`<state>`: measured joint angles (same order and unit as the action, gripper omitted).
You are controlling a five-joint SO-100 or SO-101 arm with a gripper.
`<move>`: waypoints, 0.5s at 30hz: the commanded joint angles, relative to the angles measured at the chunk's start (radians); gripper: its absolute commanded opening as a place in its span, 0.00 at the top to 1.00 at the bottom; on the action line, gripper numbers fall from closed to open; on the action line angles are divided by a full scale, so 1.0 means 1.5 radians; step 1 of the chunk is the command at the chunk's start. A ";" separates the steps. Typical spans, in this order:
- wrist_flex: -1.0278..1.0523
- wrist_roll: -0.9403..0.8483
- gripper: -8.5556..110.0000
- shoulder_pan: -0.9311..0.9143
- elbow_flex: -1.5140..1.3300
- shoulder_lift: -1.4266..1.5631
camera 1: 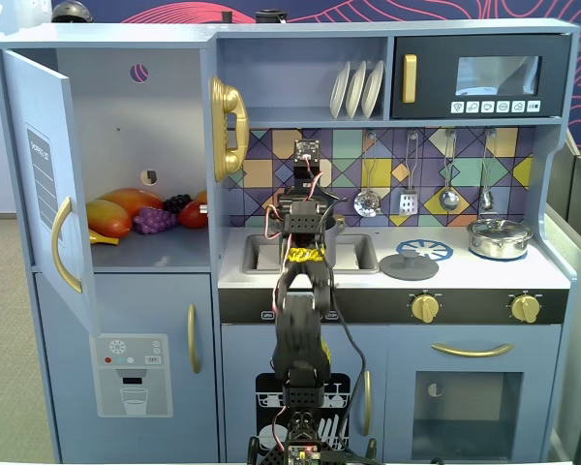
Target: Pick up the green pineapple from the left cabinet and place it in the gray recipient
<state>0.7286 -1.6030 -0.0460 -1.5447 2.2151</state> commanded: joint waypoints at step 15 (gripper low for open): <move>0.434 -0.001 0.84 -0.035 -0.707 0.583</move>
<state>1.4235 -1.5953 -0.0951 -2.4574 3.1032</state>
